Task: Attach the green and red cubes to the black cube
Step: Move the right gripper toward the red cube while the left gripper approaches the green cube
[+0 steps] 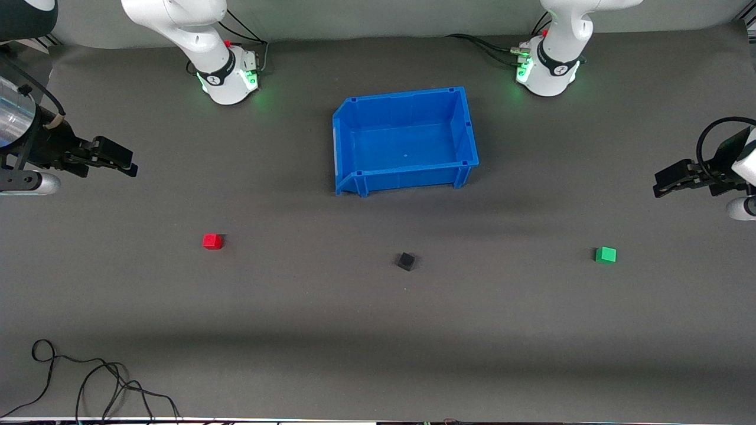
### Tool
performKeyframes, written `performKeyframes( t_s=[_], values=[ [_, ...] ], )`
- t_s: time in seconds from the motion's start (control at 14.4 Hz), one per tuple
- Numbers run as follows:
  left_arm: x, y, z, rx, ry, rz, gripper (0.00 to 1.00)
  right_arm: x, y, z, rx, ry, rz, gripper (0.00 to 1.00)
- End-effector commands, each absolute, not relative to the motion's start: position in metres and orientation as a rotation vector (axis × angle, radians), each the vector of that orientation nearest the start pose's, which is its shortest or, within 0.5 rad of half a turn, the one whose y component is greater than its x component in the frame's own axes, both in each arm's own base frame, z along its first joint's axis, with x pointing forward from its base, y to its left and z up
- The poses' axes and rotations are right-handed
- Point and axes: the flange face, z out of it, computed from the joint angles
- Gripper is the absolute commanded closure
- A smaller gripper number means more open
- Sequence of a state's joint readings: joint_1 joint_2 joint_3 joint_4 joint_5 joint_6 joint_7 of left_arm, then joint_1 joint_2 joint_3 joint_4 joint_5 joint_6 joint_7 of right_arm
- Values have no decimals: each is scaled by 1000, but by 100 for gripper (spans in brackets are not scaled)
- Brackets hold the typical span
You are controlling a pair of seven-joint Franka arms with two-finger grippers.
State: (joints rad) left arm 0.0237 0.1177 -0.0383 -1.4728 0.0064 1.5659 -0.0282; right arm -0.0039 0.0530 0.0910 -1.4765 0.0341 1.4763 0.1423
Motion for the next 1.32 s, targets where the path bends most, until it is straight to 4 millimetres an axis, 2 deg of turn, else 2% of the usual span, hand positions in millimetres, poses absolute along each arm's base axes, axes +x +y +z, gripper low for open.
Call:
performKeyframes(
  t_s=[0.0, 0.35, 0.62, 0.76, 0.83, 0.97, 1.04, 1.25],
  values=[
    [587, -5, 604, -3150, -8, 29, 0, 561, 55, 630, -3104, 58, 90, 0],
    [587, -5, 604, -3150, -24, 29, 0, 562, 55, 619, -3106, 69, 116, 0],
    [587, -5, 604, -3149, -27, 29, 0, 569, 46, 623, -3184, 75, 17, 0],
    [587, -2, 604, -3148, -32, 29, 0, 574, 47, 618, -3189, 45, 1, 0],
    [587, -3, 604, -3150, -34, 29, 0, 577, 47, 611, -3190, 47, 23, 0],
    [587, 1, 603, -3149, -48, 32, 0, 592, 34, 581, -3180, 108, 115, 0],
    [587, 5, 602, -3149, -82, 34, 0, 593, 25, 573, -3173, 176, 142, 0],
    [589, 7, 606, -3179, -351, 13, 0, 589, 34, 553, -3150, 494, 206, 0]
  ],
)
